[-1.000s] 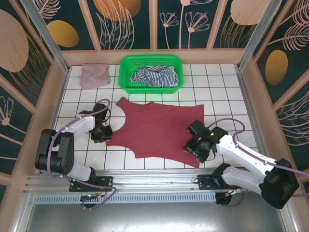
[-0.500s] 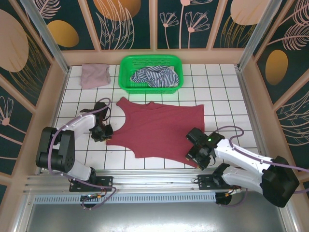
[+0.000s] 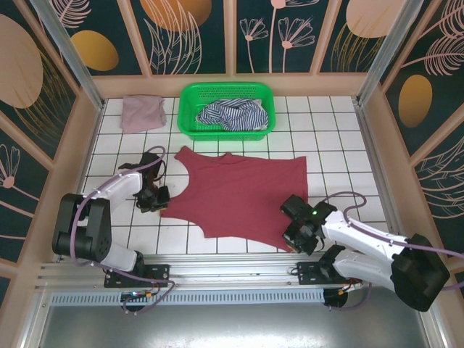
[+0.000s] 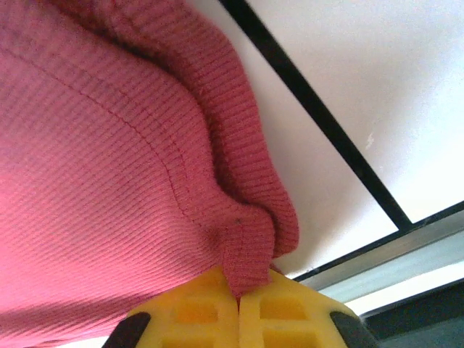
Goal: Fold and stack the tank tops
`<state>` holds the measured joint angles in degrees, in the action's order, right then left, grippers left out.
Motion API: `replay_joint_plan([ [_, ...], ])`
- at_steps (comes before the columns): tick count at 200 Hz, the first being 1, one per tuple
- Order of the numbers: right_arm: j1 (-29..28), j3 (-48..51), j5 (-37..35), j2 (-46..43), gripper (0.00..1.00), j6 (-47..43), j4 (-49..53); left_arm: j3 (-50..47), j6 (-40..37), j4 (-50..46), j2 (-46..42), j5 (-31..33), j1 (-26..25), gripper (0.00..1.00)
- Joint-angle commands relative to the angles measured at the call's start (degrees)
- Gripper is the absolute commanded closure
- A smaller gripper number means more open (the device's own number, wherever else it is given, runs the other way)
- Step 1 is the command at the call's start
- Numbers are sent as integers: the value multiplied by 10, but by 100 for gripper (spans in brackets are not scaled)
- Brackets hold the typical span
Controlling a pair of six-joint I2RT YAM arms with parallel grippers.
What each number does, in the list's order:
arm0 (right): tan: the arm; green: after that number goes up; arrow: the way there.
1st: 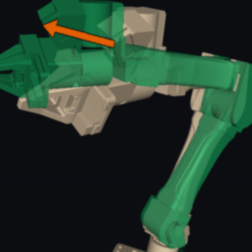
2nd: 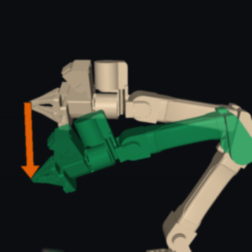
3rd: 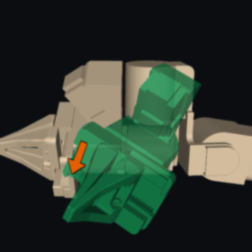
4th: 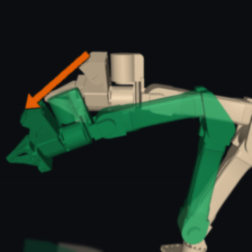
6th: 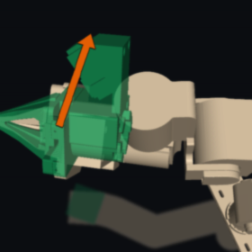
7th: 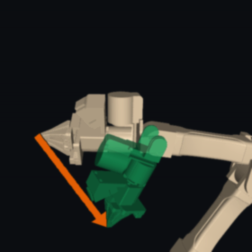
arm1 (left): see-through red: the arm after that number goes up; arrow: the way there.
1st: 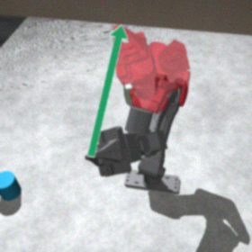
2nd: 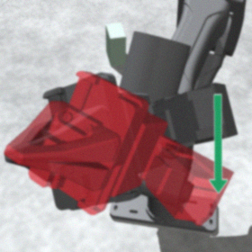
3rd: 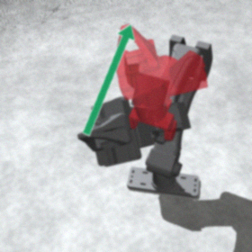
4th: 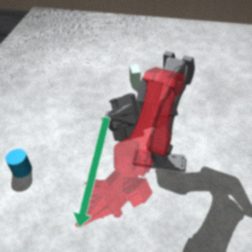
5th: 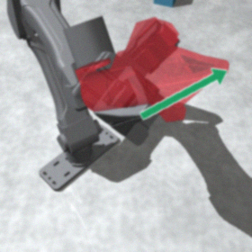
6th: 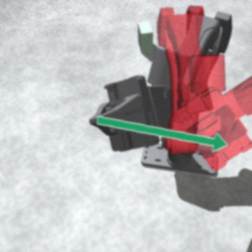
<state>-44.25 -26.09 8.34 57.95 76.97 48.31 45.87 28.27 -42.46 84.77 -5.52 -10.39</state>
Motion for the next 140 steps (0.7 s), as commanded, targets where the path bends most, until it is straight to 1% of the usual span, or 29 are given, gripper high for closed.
replay_joint_plan([
  [1, 3, -13, -31, -20, 99, 8, 49, 10, 5, -33, -23, 5, 3, 100],
  [40, 14, -56, -41, -37, 100, -4, 88, 23, 29, -56, -50, -16, 3, 100],
  [57, 33, -80, -46, -37, 100, -20, 103, 47, 35, -69, -53, -32, 3, 100],
  [79, 82, -112, -44, -32, 100, -62, 107, 94, 35, -86, -32, -40, 3, 100],
  [88, 103, -123, -45, -26, 100, -83, 110, 95, 38, -81, -21, -51, 3, 100],
  [95, 123, -130, -44, -21, 100, -102, 108, 114, 41, -77, -14, -60, 3, 100],
  [99, 126, -132, -42, -18, 100, -113, 106, 116, 43, -76, -9, -64, 3, 100],
  [107, 157, -136, -35, -13, 100, -127, 100, 118, 45, -61, -2, -73, 3, 100],
  [140, 222, -136, -14, 18, 100, -191, 71, 157, 53, -41, 35, -90, 3, 100],
])
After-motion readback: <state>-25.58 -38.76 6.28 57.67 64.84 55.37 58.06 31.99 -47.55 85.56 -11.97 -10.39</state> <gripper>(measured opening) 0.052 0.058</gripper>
